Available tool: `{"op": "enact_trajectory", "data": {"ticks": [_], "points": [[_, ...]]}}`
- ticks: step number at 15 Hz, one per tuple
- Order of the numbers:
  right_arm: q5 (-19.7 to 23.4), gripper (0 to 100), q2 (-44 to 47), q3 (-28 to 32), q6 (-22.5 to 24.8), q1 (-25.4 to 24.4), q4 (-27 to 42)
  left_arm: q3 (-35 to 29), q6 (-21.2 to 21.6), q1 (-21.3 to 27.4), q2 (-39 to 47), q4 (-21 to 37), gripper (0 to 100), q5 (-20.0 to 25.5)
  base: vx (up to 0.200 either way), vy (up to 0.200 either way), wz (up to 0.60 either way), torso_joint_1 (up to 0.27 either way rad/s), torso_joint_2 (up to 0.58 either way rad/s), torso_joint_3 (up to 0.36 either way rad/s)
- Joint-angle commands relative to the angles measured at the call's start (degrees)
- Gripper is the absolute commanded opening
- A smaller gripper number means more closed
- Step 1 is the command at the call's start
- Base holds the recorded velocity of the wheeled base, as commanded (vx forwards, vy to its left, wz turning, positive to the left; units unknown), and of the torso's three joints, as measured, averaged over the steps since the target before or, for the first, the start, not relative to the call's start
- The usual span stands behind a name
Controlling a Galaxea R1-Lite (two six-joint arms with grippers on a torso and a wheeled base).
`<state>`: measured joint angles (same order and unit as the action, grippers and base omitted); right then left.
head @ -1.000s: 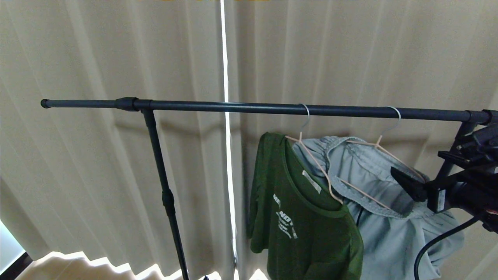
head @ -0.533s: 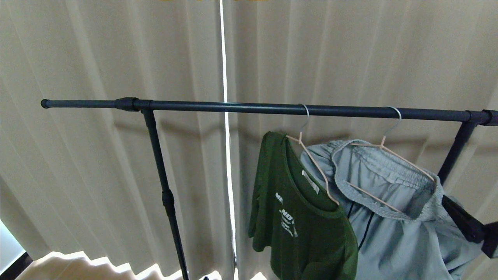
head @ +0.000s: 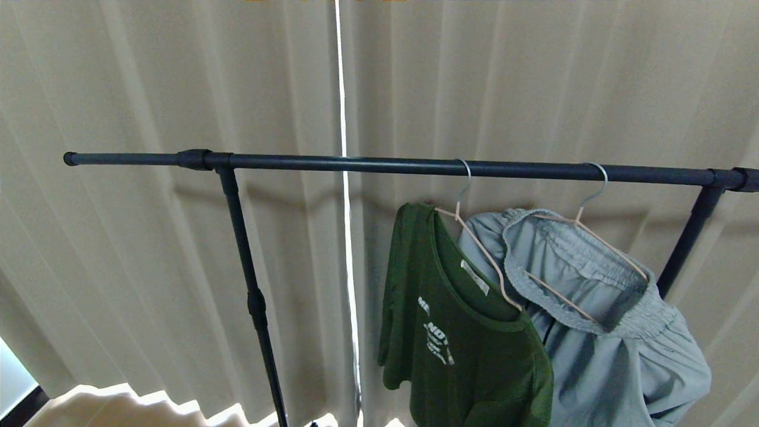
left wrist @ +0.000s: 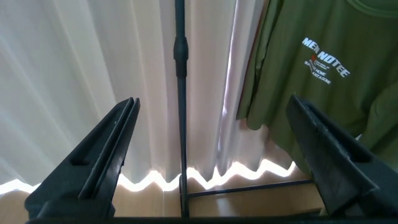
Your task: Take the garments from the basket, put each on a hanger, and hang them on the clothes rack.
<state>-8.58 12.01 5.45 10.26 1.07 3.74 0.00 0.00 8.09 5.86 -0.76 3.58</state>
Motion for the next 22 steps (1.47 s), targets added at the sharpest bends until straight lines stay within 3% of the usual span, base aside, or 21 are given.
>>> {"op": "enact_trajectory", "data": {"ticks": [1,6,8,11,14,15,16,19,22], "points": [[0.1,100,-12.0,-1.3,-6.9,-0.9,3.6,0.0,0.0,0.0,0.0,0.0,100,0.0,0.000,0.000,0.00,0.000,0.00,0.000],[1.9,100,-12.0,-1.5,-9.5,-0.9,3.5,0.0,0.0,0.0,0.1,0.0,100,0.0,0.000,0.000,0.00,0.000,0.00,0.000],[10.4,100,-12.0,-2.0,-9.6,-1.0,3.4,0.0,0.0,-2.0,0.2,0.0,100,0.0,0.000,0.000,0.00,0.000,0.00,0.000],[10.9,100,-12.0,-2.5,-11.5,-1.0,2.1,0.0,-0.2,-8.5,-5.9,-0.2,100,-0.2,0.000,0.000,0.00,0.000,0.00,0.000],[10.8,100,-12.0,-2.5,-14.6,-1.0,2.1,0.0,-1.3,-8.5,-5.9,-0.2,100,-0.2,0.000,0.000,0.00,0.000,0.00,0.000],[10.4,100,-12.0,-2.5,-19.9,-1.0,2.1,0.0,-1.3,-8.5,-5.9,-0.2,100,-0.2,0.000,0.000,0.00,0.000,0.00,0.000],[9.9,100,-12.0,-2.5,-20.5,-1.0,2.1,0.0,-1.3,-8.5,-5.9,-0.2,100,-0.3,0.000,0.000,0.00,0.000,0.00,0.000],[10.4,100,-12.0,-2.5,-19.7,-1.0,2.2,0.0,-1.3,-8.5,-5.9,-0.2,100,-0.2,0.000,0.000,0.00,0.000,0.00,0.000],[18.6,100,-12.0,-2.5,-14.3,-1.0,1.9,0.0,-1.3,-8.5,-5.9,-0.2,100,-0.2,0.000,0.000,0.00,0.000,0.00,0.000]]}}
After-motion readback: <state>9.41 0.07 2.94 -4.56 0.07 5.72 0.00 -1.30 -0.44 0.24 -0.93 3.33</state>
